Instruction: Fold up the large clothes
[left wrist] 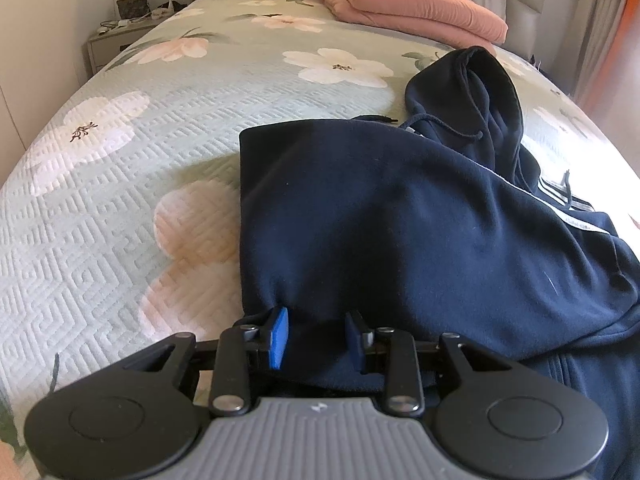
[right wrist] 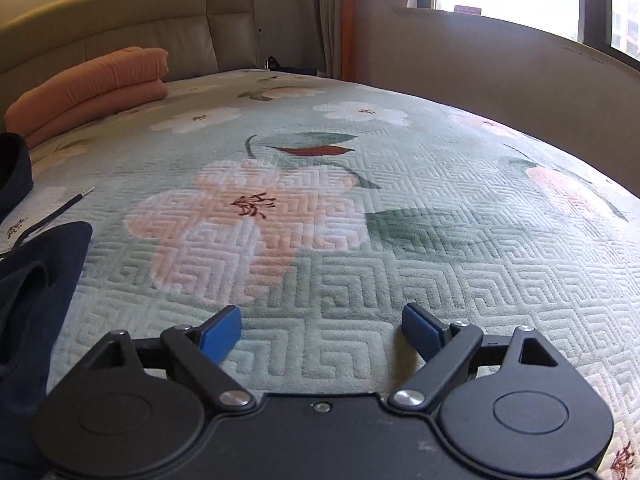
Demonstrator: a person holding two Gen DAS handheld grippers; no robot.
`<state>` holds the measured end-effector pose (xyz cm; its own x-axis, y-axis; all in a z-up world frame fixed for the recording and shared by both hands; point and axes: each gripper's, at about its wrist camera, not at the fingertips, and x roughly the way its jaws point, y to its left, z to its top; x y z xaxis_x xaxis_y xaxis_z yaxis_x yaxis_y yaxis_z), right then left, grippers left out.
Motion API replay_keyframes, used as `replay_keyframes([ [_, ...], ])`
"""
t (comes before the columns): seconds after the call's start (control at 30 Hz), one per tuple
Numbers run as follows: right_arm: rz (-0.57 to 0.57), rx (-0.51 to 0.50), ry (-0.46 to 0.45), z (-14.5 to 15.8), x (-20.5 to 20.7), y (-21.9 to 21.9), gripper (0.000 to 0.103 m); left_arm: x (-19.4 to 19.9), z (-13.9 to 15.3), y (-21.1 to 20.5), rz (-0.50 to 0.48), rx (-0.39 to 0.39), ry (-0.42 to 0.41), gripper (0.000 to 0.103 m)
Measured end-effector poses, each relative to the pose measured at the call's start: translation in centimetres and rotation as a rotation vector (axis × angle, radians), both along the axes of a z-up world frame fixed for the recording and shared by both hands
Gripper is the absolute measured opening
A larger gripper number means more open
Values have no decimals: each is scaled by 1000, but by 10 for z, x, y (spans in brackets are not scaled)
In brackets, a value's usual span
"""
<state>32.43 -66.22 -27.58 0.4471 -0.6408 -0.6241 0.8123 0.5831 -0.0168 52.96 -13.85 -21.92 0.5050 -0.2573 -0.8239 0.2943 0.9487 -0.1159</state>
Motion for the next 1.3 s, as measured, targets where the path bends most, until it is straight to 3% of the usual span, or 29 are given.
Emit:
replay_keyframes([
  [0.77,-3,-4,1,-1,1,1,103,9,2,9,-5,-61,37,38],
  [1.23,-4,-10,7,-1,1,3,103,7,12,-4,-8,12,35,39],
  [1.3,-1,24,15,2,2,-2,103,6,15,-4,-6,17,24,39],
])
